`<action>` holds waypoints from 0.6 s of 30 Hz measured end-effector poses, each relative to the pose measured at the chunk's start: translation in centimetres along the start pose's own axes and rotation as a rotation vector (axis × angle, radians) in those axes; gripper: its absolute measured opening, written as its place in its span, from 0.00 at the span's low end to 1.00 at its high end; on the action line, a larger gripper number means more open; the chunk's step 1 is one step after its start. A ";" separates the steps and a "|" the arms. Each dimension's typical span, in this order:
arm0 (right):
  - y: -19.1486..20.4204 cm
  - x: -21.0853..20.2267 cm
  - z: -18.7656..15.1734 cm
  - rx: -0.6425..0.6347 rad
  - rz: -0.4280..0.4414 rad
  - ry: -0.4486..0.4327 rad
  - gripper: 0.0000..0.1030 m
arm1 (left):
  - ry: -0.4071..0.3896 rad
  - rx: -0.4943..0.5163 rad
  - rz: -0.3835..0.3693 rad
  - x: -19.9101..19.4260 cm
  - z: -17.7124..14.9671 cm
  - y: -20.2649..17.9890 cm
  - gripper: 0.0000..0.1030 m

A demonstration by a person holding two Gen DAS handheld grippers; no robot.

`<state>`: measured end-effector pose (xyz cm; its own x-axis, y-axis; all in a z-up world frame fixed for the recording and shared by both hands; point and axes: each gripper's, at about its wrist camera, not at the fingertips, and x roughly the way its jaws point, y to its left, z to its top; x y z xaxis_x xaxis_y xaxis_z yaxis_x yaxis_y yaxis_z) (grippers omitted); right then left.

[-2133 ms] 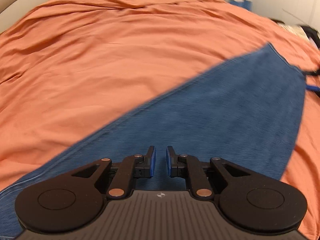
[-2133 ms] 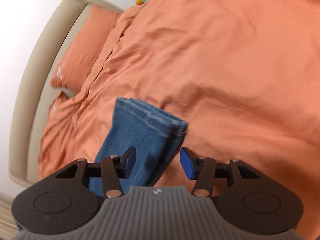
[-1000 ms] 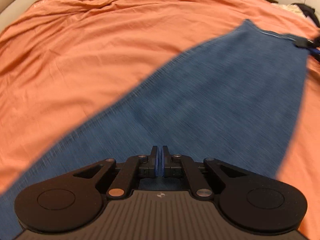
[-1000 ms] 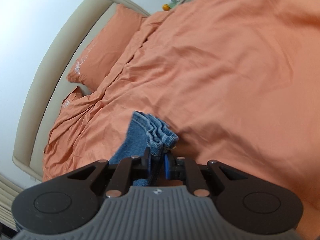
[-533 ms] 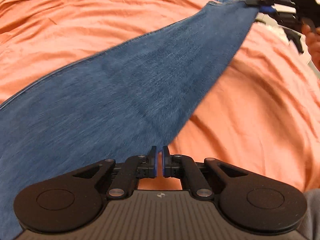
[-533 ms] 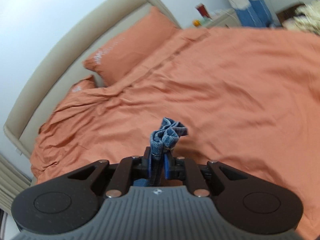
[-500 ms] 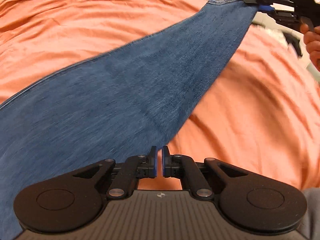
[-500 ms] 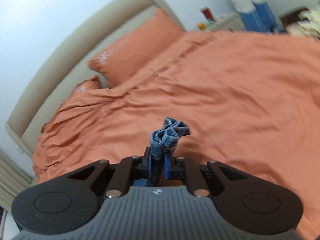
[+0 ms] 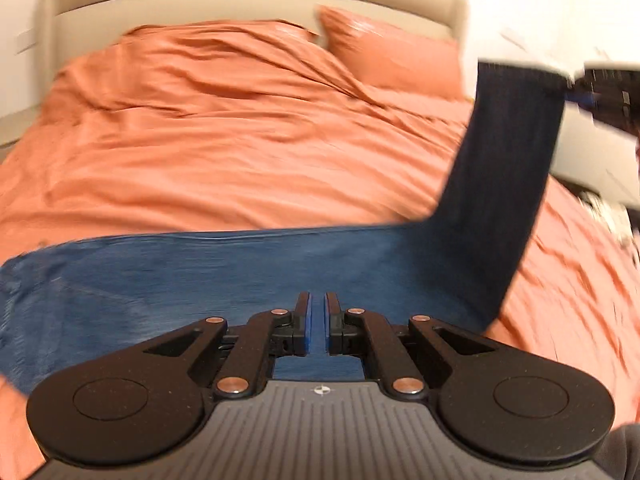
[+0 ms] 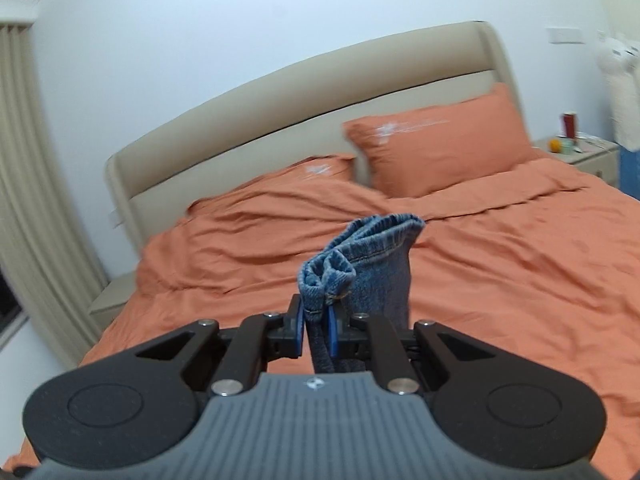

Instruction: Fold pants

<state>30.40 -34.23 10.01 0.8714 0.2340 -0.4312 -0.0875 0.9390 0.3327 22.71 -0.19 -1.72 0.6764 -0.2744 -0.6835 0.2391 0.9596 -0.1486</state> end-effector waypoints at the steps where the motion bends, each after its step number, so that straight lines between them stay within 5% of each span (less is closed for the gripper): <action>1: 1.6 0.7 -0.6 -0.014 0.005 0.015 0.07 | -0.008 -0.033 0.005 -0.5 -0.1 1.1 0.05; 8: 10.0 6.4 -11.0 -0.063 0.085 0.188 0.07 | 0.004 -0.268 -0.048 -0.8 -2.4 6.8 0.22; 10: 11.3 8.3 -15.5 -0.066 0.101 0.278 0.07 | 0.025 -0.300 -0.057 -0.2 -3.2 7.7 0.24; 13: 12.7 10.2 -22.1 -0.095 0.101 0.415 0.07 | 0.057 -0.339 -0.088 0.3 -4.3 8.8 0.39; 14: 12.8 10.6 -23.6 -0.098 0.103 0.446 0.07 | 0.059 -0.356 -0.098 0.4 -4.8 9.1 0.48; 18: 13.3 11.1 -27.3 -0.157 0.082 0.519 0.15 | 0.091 -0.428 -0.166 2.3 -5.4 9.8 0.56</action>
<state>25.75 -12.21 -13.26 0.5096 0.3645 -0.7794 -0.2505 0.9294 0.2709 22.83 8.90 -8.66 0.5851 -0.4381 -0.6824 0.0169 0.8479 -0.5299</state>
